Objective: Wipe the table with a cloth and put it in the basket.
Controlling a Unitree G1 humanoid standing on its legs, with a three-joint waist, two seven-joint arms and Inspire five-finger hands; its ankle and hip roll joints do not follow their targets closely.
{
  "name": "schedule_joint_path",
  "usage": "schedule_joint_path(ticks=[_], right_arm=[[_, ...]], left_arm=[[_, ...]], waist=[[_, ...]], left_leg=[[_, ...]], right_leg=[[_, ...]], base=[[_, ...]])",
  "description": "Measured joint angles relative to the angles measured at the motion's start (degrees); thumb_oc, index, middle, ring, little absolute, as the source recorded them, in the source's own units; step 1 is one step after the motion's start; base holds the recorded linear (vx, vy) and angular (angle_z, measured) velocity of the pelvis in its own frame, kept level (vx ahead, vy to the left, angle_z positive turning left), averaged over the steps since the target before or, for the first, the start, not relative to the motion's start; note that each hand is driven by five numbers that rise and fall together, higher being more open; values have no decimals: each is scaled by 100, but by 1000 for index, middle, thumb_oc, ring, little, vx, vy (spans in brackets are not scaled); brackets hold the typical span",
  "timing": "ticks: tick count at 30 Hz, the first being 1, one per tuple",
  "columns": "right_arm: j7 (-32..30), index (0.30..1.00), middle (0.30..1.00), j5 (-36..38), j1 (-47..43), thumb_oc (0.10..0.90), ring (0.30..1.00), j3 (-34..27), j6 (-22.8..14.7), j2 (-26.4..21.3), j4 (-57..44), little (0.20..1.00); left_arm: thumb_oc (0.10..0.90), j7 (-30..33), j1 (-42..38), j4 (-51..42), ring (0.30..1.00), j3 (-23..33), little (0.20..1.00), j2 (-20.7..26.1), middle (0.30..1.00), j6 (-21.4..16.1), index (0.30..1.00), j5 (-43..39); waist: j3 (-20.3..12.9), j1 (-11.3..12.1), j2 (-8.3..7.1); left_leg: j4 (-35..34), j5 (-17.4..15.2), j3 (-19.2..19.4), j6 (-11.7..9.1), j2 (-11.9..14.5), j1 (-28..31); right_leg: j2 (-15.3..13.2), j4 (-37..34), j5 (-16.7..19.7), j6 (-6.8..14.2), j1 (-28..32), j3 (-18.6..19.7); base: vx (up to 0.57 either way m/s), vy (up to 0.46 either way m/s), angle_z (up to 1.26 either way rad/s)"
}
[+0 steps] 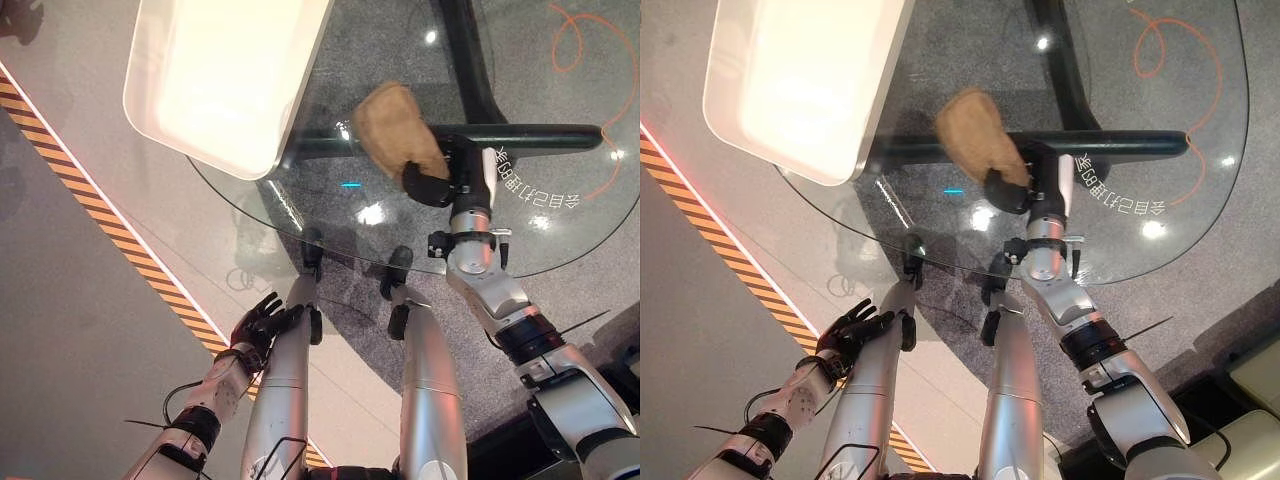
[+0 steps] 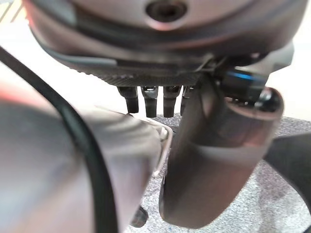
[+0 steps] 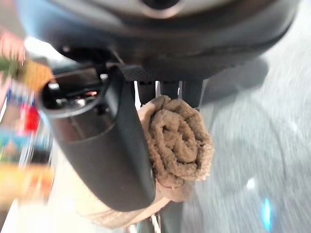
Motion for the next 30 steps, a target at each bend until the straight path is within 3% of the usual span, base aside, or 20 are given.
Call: schedule_joint_path(ticks=[6,10,30], right_arm=[[-1066,300,300,276,-1,100,300,-828,-75,-369,776,200],[-1436,300,300,457,22,100,300,-1008,-137,-430,1012,200],[-1803,300,300,459,-112,100,300,-1004,-140,-418,960,200]], left_arm=[[800,-5,73,-49,900,-9,900,14,900,-27,900,-16],[800,-4,74,-54,900,-12,900,23,900,-45,900,-130],[800,-5,73,-84,900,-9,900,-31,900,-18,900,-188]], waist=[[-6,-20,-8],[-3,-40,-3],[9,42,115]], left_leg=[[-45,28,30,6,-35,-14],[-98,41,35,20,-42,-9],[-116,77,22,-14,-27,0]], right_leg=[[-20,-41,66,8,-9,16],[-10,-51,66,7,-28,15],[12,-17,56,-12,-39,4]], base=[[-11,-2,-1],[0,0,0],[0,0,0]])
